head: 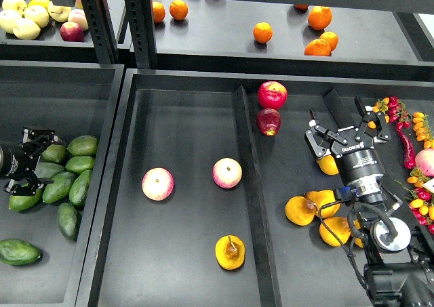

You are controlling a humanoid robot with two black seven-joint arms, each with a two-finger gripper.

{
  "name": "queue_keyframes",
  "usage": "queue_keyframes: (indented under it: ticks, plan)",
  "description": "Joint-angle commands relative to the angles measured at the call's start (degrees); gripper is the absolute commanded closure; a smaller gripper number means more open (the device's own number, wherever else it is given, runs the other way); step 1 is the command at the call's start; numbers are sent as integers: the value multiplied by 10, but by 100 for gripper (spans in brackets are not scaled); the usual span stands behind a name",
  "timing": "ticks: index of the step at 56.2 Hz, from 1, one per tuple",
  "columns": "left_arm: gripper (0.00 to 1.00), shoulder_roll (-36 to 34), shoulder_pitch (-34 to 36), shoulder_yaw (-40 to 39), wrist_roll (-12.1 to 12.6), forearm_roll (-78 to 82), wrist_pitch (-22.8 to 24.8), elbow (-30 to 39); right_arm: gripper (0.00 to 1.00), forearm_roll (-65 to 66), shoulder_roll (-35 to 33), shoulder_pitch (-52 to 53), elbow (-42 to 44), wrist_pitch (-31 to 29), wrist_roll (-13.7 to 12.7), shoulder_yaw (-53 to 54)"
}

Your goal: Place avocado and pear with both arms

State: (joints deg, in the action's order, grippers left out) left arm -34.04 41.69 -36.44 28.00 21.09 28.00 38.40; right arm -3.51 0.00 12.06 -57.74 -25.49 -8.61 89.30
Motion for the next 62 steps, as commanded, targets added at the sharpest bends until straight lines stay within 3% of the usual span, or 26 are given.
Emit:
queue_keyframes:
  ticks: [1,23,62]
  plan:
    - [0,340,-177,-600,-107,-131,-110,306,1,0,0,35,1,1,5,1]
    - [0,340,-179,-599,-109,-133,-116,318,1,-1,-10,114,32,4,4,13]
    - [0,340,-183,-598,-109,-132,-116,320,1,-9,-13,109,37,2,3,8]
